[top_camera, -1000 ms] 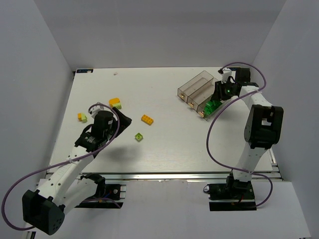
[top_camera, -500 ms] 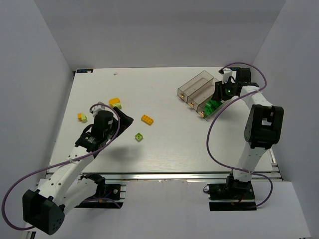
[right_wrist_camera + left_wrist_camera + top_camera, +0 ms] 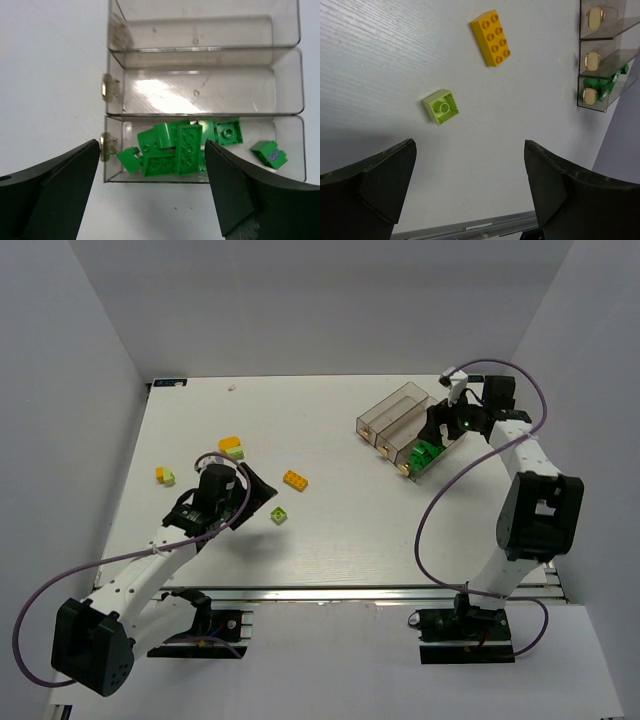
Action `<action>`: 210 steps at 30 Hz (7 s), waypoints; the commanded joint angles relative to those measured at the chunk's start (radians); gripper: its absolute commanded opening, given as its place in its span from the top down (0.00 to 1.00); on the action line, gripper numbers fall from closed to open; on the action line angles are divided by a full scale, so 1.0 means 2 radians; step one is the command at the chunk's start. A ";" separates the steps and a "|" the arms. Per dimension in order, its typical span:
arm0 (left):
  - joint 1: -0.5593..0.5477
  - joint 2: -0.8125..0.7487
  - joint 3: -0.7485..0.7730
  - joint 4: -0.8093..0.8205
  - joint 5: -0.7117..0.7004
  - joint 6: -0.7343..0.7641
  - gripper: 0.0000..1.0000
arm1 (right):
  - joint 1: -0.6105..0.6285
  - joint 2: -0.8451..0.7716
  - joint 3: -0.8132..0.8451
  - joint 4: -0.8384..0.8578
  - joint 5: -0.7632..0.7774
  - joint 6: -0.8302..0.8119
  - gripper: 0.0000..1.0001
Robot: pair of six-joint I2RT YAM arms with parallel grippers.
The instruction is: Sort the legos into containers by color
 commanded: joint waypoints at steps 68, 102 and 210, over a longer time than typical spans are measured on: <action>-0.092 0.360 0.212 -0.129 -0.119 -0.059 0.57 | 0.091 -0.135 -0.143 0.065 -0.118 0.011 0.38; -0.130 0.509 0.483 0.146 0.165 0.117 0.85 | 0.053 -0.154 -0.088 0.122 -0.107 0.165 1.00; -0.080 -0.179 -0.019 -0.092 -0.214 -0.042 0.14 | 0.428 0.258 0.230 -0.006 0.237 0.128 0.31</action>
